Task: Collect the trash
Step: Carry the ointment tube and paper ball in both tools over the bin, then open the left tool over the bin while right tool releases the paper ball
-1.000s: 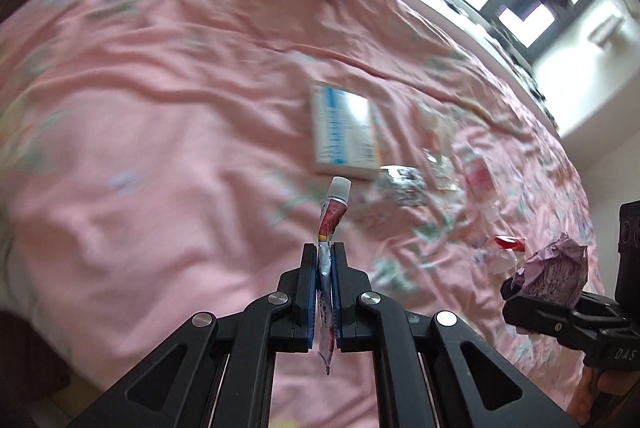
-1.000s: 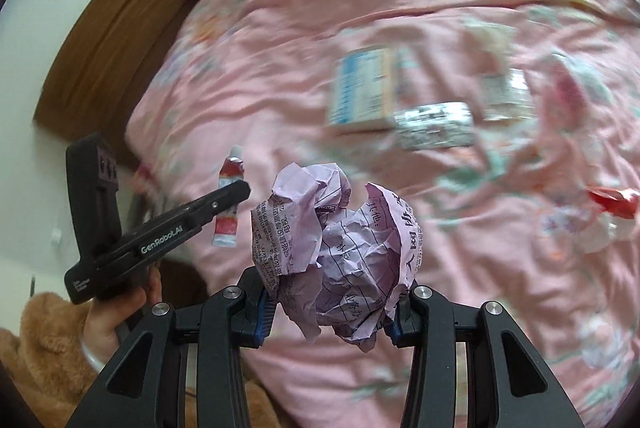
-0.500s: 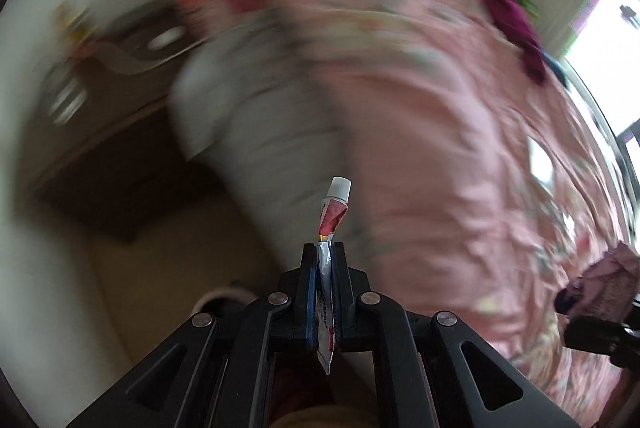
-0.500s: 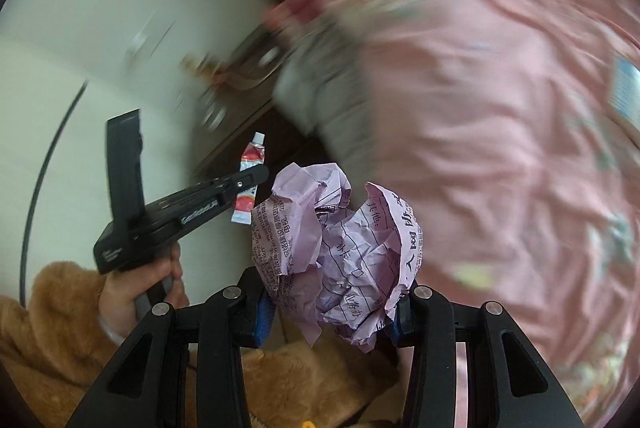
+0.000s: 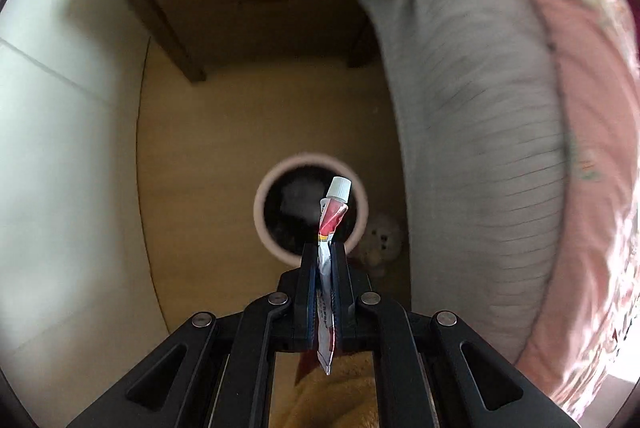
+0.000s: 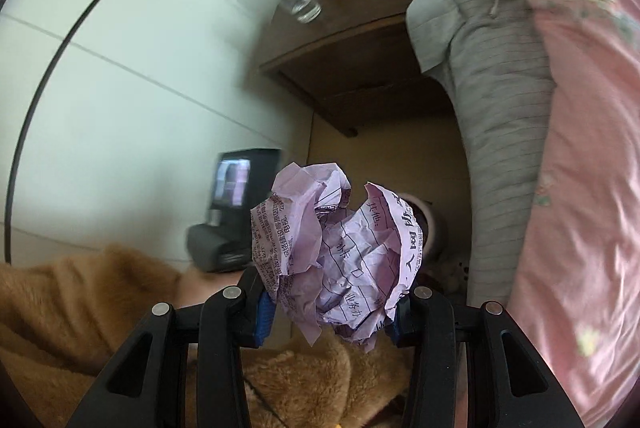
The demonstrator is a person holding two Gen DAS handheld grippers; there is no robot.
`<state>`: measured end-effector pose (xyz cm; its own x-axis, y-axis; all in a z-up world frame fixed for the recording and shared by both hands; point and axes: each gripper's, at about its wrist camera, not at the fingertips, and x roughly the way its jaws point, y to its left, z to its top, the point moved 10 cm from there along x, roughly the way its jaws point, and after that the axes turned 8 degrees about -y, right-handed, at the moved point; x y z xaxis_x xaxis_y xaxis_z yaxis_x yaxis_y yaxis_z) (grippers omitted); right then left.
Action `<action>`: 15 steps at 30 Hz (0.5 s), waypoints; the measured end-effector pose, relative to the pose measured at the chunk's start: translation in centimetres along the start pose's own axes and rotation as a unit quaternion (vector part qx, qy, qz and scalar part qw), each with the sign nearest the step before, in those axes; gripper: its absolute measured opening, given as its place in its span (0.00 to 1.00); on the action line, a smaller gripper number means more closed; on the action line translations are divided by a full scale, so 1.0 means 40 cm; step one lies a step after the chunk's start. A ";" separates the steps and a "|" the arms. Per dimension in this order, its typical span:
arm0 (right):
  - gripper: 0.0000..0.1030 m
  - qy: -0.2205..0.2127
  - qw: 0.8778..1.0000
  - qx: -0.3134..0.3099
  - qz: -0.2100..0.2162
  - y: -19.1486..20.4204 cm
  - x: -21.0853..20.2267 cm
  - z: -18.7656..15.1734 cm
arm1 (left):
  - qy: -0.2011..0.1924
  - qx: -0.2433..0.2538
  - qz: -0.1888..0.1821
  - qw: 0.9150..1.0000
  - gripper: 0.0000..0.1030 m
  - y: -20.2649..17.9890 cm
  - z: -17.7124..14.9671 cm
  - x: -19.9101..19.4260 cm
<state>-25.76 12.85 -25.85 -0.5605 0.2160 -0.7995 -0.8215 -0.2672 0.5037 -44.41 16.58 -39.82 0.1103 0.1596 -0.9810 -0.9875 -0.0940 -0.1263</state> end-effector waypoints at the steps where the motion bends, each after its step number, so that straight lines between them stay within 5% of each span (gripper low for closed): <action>1: 0.41 0.003 1.000 -0.002 -0.001 -0.006 0.001 -0.001 | 0.005 0.002 -0.003 1.000 0.06 -0.004 -0.004 0.016; 10: 0.41 0.008 0.999 0.037 -0.008 -0.066 0.017 -0.017 | 0.005 0.022 -0.005 1.000 0.09 -0.036 0.023 0.045; 12: 0.41 0.011 0.999 0.044 -0.005 -0.073 0.018 -0.023 | 0.004 0.031 0.012 0.999 0.30 -0.038 0.026 0.047; 14: 0.41 0.012 0.999 0.049 -0.004 -0.076 0.020 -0.028 | 0.006 0.033 0.026 0.999 0.73 -0.022 0.029 0.040; 15: 0.41 0.012 0.999 0.052 -0.002 -0.078 0.022 -0.028 | 0.005 0.031 0.025 0.999 0.76 -0.018 0.030 0.041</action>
<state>-23.57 12.83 -28.49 -0.5562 0.1936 -0.8082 -0.8305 -0.1663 0.5317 -43.67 18.10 -41.15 0.0607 0.1468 -0.9873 -0.9969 -0.0406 -0.0673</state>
